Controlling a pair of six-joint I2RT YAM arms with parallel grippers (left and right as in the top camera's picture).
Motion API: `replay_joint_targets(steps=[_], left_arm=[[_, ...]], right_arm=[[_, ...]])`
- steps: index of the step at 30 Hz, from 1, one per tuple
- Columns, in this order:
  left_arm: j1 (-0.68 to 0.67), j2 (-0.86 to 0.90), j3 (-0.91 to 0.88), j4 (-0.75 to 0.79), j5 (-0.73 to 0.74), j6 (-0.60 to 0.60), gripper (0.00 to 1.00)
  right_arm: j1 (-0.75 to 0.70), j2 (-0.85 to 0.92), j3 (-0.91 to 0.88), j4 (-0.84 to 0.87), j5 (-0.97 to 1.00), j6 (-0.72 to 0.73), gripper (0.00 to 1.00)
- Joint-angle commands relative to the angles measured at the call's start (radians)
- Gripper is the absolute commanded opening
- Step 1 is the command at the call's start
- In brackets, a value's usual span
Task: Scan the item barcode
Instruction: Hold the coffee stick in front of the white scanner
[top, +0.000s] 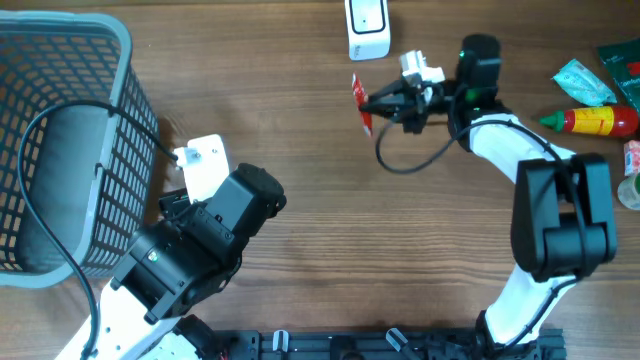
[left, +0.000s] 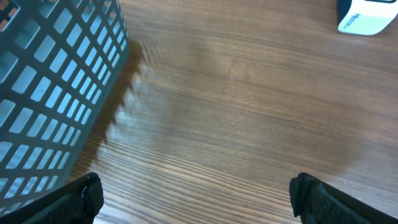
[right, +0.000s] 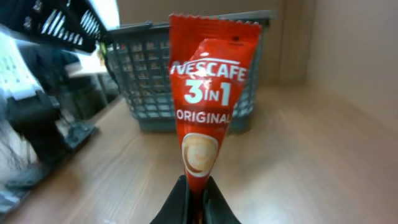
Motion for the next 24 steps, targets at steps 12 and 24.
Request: replay_joint_targets(steps=[12,24], left_arm=[[-0.003,0.003,0.001,0.000,-0.010,-0.013,1.00],[-0.003,0.003,0.001,0.000,-0.010,-0.013,1.00]], right_arm=[[0.002,-0.158,0.012,1.080,-0.059,0.318,0.05],[0.024,-0.210,0.013,1.081,-0.061,-0.156,0.04]])
